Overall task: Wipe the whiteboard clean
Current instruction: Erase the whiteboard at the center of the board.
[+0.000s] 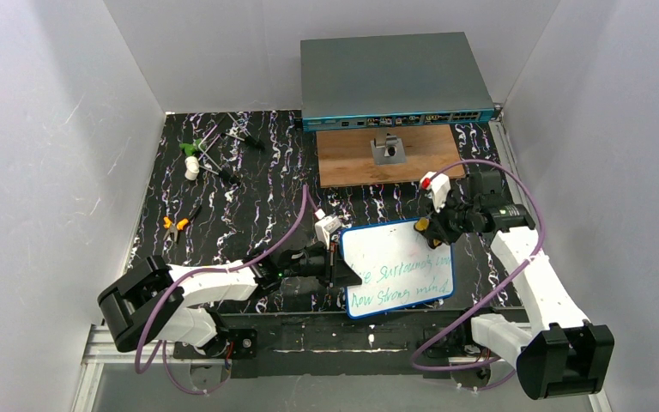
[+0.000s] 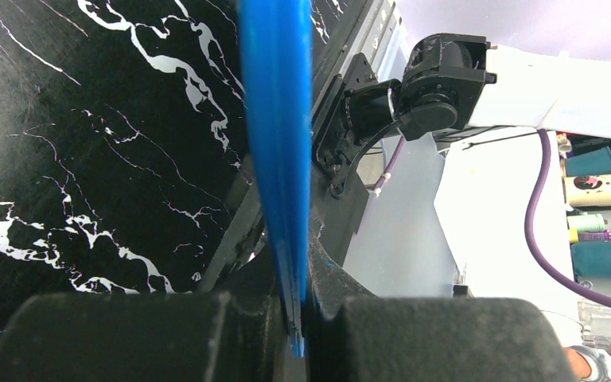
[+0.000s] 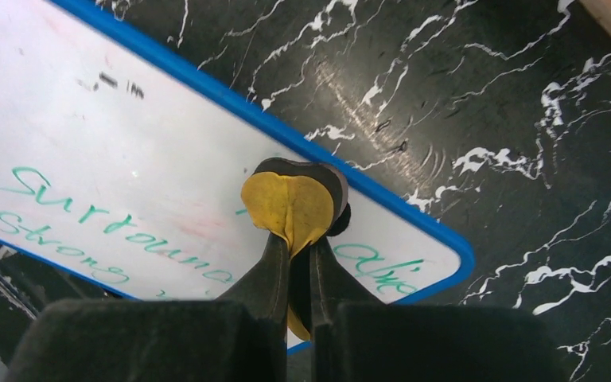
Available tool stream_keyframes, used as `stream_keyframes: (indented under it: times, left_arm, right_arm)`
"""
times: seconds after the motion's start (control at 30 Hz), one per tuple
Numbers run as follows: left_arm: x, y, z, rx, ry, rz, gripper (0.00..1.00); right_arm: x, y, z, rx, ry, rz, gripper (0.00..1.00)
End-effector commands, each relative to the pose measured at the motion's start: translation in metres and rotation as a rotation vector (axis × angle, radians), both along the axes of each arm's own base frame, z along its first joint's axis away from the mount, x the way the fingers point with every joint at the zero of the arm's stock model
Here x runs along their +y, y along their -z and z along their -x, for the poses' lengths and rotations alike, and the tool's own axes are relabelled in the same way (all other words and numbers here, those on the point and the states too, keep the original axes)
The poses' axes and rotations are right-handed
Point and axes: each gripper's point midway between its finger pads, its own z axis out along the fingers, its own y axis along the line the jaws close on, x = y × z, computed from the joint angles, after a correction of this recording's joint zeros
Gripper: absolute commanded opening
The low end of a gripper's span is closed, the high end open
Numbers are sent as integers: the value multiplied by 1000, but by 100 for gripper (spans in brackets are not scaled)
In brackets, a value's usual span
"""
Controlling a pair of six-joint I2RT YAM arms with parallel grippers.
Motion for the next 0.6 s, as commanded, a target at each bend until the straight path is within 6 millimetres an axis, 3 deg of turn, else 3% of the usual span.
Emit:
stream_keyframes:
  times: [0.0,0.13,0.23,0.4,0.57]
  left_arm:
    - [-3,-29,1,-101,33,82,0]
    - [-3,-32,1,-109,36,87,0]
    - [-5,-31,2,-106,43,87,0]
    - [-6,-30,3,-96,52,92,0]
    - [-10,-31,2,-96,68,91,0]
  right_arm:
    - [0,21,35,59,-95,7,1]
    - [25,13,69,67,-281,-112,1]
    - [40,0,71,32,-358,-171,1]
    - [42,-22,26,-25,-239,-163,1]
    - [19,-27,-21,-89,-20,-44,1]
